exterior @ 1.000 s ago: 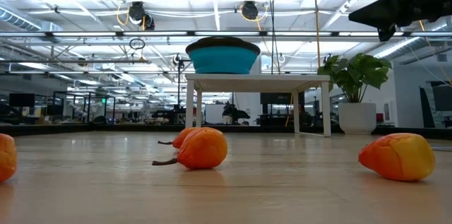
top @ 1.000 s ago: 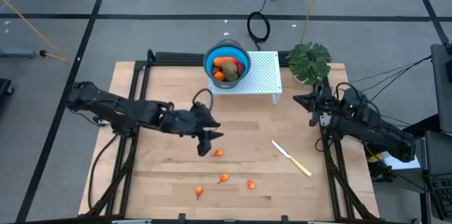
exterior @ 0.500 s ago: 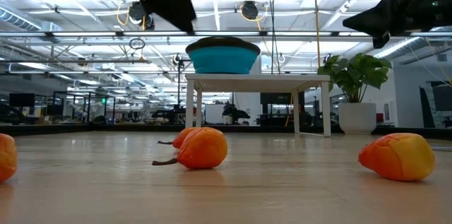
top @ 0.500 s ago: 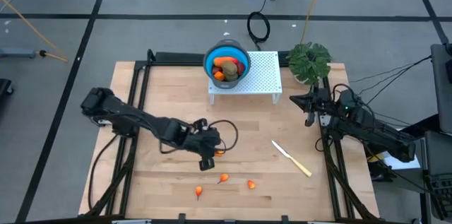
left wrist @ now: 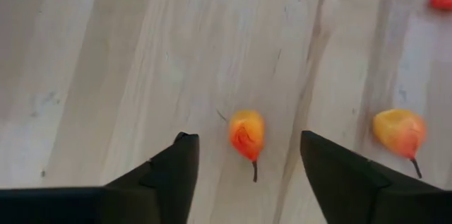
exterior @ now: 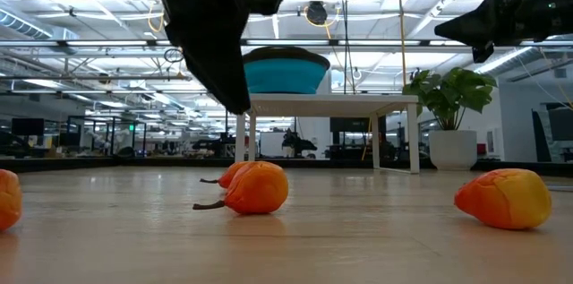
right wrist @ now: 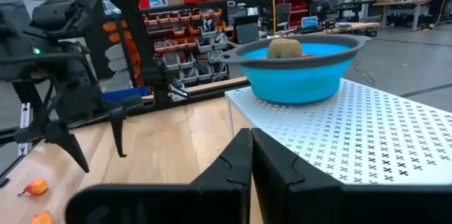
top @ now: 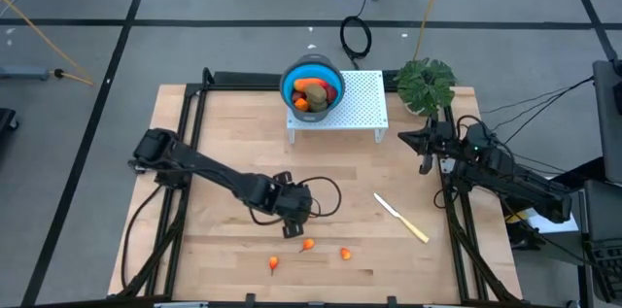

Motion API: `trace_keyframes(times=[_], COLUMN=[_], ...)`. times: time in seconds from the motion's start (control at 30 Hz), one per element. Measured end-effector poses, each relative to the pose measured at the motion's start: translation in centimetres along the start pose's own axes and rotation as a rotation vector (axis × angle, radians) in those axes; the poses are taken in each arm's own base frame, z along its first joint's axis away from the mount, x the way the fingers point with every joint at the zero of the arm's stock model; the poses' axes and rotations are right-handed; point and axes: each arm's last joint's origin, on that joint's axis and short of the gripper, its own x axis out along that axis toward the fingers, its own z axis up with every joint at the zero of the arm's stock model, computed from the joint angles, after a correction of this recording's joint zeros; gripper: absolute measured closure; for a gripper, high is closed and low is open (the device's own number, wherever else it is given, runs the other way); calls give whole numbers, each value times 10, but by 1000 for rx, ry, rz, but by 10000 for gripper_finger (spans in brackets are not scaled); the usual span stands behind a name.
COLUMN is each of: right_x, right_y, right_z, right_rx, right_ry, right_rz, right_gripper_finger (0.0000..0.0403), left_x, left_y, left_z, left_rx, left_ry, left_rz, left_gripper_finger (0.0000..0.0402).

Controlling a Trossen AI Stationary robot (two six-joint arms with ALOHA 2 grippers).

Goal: Pick & Place Fruit
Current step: Put the peach into the blue strainer bowl on the shelf

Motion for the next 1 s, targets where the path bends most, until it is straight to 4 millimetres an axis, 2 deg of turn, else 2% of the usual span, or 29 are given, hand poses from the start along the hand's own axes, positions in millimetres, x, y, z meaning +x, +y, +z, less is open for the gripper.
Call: trace_keyframes(times=[0.13,0.27,0.57,0.9,1.0], right_x=[0,0,0,0,0], right_y=[0,0,0,0,0], right_z=[0,0,0,0,0], right_rx=[0,0,19,20,20], right_ry=[0,1,5,6,6], right_rz=[0,0,0,-1,-1], right_gripper_finger=[403,403,403,403,403], left_x=[8,16,35,64,67], left_y=[0,6,16,12,11], left_z=[-1,2,6,-6,-7], left_rx=[-21,-25,-47,-71,-92], left_ry=[24,40,92,181,186], left_rz=[-7,-17,-72,-50,-46], left_gripper_finger=[116,96,110,111,115])
